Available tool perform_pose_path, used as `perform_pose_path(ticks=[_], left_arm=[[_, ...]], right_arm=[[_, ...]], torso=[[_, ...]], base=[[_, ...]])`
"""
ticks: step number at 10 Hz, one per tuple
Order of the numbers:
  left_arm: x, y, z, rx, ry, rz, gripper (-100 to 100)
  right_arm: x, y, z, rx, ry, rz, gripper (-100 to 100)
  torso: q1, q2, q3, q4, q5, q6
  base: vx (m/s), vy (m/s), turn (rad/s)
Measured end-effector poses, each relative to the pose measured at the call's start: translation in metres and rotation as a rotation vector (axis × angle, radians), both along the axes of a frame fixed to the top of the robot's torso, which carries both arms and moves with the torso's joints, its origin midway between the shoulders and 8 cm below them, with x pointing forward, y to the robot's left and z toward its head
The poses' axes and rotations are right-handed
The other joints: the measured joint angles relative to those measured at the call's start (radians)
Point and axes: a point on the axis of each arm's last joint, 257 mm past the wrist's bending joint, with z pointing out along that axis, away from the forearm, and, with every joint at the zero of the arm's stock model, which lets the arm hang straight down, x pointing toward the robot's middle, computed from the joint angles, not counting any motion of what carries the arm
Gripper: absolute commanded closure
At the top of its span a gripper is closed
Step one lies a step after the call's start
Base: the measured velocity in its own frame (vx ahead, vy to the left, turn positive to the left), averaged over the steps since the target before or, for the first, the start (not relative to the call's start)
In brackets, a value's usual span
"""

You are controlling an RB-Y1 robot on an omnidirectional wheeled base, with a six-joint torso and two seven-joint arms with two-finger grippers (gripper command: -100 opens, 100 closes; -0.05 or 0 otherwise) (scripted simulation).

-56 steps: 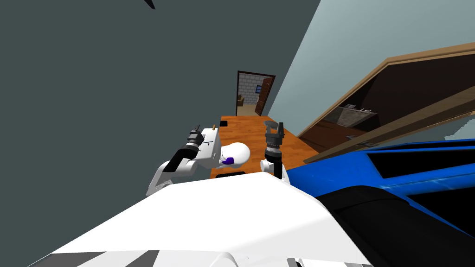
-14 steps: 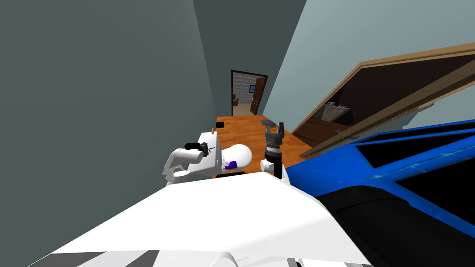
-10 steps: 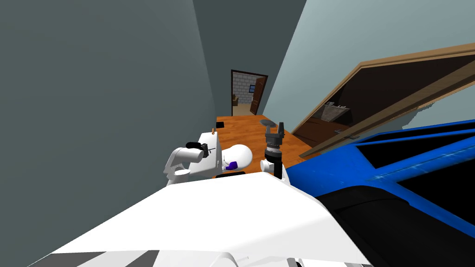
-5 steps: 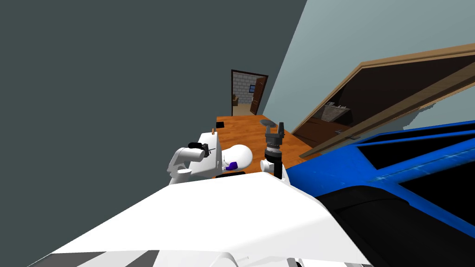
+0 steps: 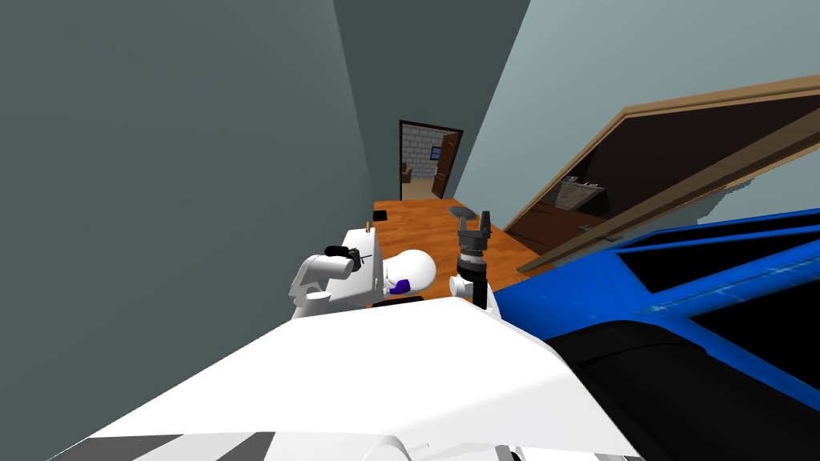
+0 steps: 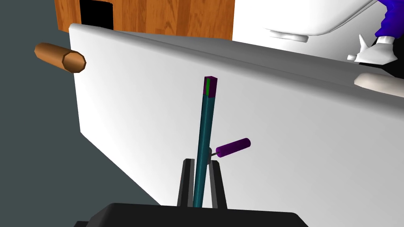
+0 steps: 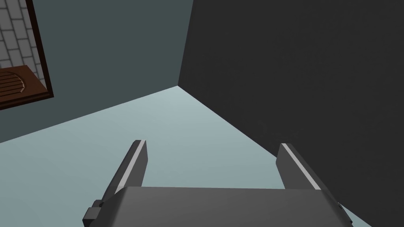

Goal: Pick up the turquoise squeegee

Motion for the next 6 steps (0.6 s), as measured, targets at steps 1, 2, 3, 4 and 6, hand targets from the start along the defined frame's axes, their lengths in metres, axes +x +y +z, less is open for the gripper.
perform_pose_path(ticks=[1,2,3,4,6], left_arm=[[0.000,0.000,0.000,0.000,0.000,0.000,0],[0.000,0.000,0.000,0.000,0.000,0.000,100],[-0.003,0.000,0.005,0.000,-0.003,-0.001,100],[-0.005,-0.001,0.009,0.001,-0.002,-0.001,100],[-0.008,0.000,0.013,0.000,0.000,0.000,0]], right_arm=[[0.000,0.000,0.000,0.000,0.000,0.000,0],[0.000,0.000,0.000,0.000,0.000,0.000,0],[0.000,0.000,0.000,0.000,0.000,0.000,0],[0.000,0.000,0.000,0.000,0.000,0.000,0],[0.000,0.000,0.000,0.000,0.000,0.000,0]], torso=[[0.000,0.000,0.000,0.000,0.000,0.000],[0.000,0.000,0.000,0.000,0.000,0.000],[0.000,0.001,0.001,0.000,0.000,0.000],[0.000,0.002,0.001,0.000,0.000,0.000],[0.000,0.001,0.001,0.000,0.000,0.000]], base=[[0.000,0.000,0.000],[-0.008,0.002,-0.011],[-0.015,0.003,-0.008],[-0.018,0.003,-0.004],[-0.004,0.001,0.000]])
